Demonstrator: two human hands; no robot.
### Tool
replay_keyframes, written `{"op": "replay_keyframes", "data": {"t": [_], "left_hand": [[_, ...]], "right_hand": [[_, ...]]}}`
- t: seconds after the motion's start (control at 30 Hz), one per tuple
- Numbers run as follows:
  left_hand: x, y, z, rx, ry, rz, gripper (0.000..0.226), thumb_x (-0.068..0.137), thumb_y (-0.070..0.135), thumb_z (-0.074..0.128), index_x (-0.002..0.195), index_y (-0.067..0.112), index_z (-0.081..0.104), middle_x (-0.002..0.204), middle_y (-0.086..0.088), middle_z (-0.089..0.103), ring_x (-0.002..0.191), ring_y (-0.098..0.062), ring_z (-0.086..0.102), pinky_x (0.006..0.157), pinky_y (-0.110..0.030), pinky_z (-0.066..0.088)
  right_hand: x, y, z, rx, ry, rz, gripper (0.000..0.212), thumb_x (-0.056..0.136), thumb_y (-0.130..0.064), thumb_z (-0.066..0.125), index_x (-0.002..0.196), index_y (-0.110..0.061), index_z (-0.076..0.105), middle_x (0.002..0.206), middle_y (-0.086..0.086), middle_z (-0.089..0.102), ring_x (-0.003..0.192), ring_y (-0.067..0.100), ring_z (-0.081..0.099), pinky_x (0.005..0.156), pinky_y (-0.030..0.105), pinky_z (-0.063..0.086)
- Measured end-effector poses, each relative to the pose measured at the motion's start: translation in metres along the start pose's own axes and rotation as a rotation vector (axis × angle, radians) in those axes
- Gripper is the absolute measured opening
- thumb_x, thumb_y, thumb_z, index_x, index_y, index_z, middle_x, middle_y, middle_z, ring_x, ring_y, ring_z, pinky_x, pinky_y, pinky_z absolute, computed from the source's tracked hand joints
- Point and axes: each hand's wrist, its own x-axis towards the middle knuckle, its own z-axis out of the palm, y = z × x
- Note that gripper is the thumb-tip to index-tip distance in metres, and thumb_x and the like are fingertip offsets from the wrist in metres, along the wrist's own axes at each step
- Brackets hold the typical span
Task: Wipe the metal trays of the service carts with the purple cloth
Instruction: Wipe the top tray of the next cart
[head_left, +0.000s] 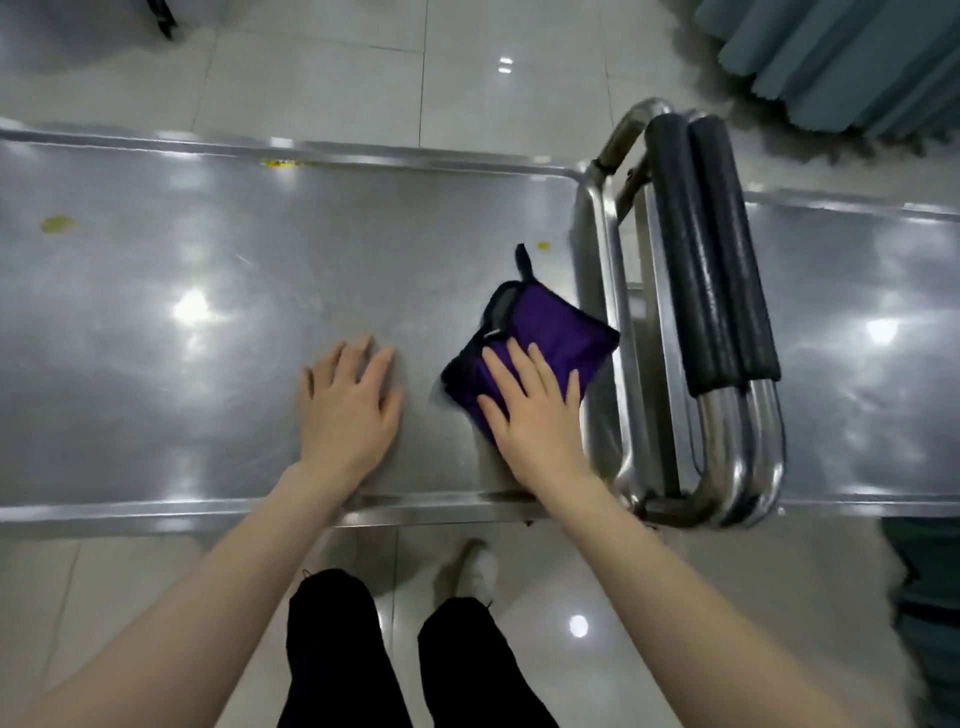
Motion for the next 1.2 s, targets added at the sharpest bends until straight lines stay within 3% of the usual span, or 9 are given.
{"op": "replay_keyframes", "data": {"t": [0.1,0.17,0.3,0.47,0.6,0.77,0.93,1.1,1.2], "left_hand": [[0.004,0.027,0.009,0.049,-0.096,0.06,0.052,0.095,0.04,0.047,0.145,0.03,0.037,0.158,0.001,0.022,0.144,-0.028,0.016,0.111,-0.061,0.015],[0.005,0.04,0.016,0.091,-0.128,0.079,0.056,0.095,0.046,0.043,0.148,0.034,0.029,0.16,0.004,0.014,0.145,-0.028,0.01,0.11,-0.063,0.012],[0.005,0.038,0.023,0.147,-0.122,0.057,0.059,0.094,0.051,0.04,0.148,0.038,0.023,0.161,0.004,0.011,0.145,-0.028,0.011,0.109,-0.062,0.017],[0.007,0.036,0.023,0.196,-0.116,0.064,0.059,0.092,0.054,0.04,0.147,0.04,0.025,0.16,0.004,0.015,0.144,-0.029,0.017,0.108,-0.056,0.023],[0.003,0.039,0.014,0.211,-0.145,0.066,0.06,0.093,0.055,0.036,0.149,0.04,0.02,0.161,0.004,0.011,0.144,-0.027,0.014,0.109,-0.054,0.021],[0.004,0.041,0.004,0.212,-0.171,0.084,0.06,0.094,0.056,0.037,0.149,0.04,0.021,0.16,0.005,0.013,0.144,-0.026,0.016,0.11,-0.051,0.02],[0.017,0.032,-0.011,0.211,-0.174,0.16,0.055,0.091,0.049,0.047,0.143,0.034,0.038,0.151,0.007,0.036,0.131,-0.027,0.038,0.112,-0.051,0.021],[0.035,0.008,-0.021,0.154,-0.077,0.365,0.048,0.09,0.041,0.038,0.129,0.021,0.059,0.134,0.004,0.058,0.105,-0.028,0.059,0.103,-0.044,0.038],[0.058,-0.014,-0.029,0.118,-0.013,0.404,0.046,0.09,0.035,0.039,0.125,0.017,0.062,0.132,0.0,0.06,0.114,-0.028,0.059,0.101,-0.04,0.041]], "right_hand": [[-0.086,0.021,0.005,-0.013,0.017,-0.03,0.053,0.097,-0.048,0.033,0.149,-0.036,0.032,0.157,-0.006,0.028,0.147,0.017,0.02,0.113,0.06,0.022],[-0.089,0.033,0.003,-0.004,-0.013,-0.043,0.053,0.097,-0.049,0.032,0.148,-0.035,0.034,0.157,-0.005,0.03,0.147,0.018,0.022,0.112,0.061,0.024],[0.0,0.033,-0.006,-0.009,0.019,0.065,0.053,0.1,-0.049,0.031,0.151,-0.036,0.024,0.16,-0.005,0.02,0.149,0.019,0.01,0.116,0.061,0.008],[0.101,0.036,-0.023,0.059,0.029,0.195,0.053,0.102,-0.049,0.027,0.152,-0.034,0.019,0.161,-0.003,0.016,0.149,0.021,0.006,0.117,0.06,0.003],[0.008,0.032,-0.011,0.032,0.07,0.186,0.055,0.1,-0.048,0.031,0.153,-0.032,0.023,0.16,-0.002,0.021,0.148,0.022,0.013,0.117,0.058,0.006],[-0.098,0.027,0.003,-0.033,0.024,0.145,0.055,0.096,-0.045,0.039,0.148,-0.027,0.038,0.154,0.003,0.036,0.142,0.027,0.033,0.11,0.061,0.025],[0.01,0.024,-0.014,-0.013,-0.004,0.158,0.057,0.1,-0.048,0.033,0.153,-0.033,0.019,0.162,-0.002,0.015,0.149,0.023,0.006,0.116,0.059,0.006],[0.183,0.036,-0.042,0.054,-0.042,0.155,0.056,0.1,-0.051,0.027,0.152,-0.035,0.018,0.162,-0.005,0.011,0.149,0.023,0.003,0.116,0.06,0.004],[0.236,0.039,-0.046,0.056,-0.05,0.176,0.056,0.099,-0.052,0.028,0.152,-0.035,0.02,0.162,-0.005,0.013,0.149,0.023,0.006,0.116,0.059,0.004]]}}
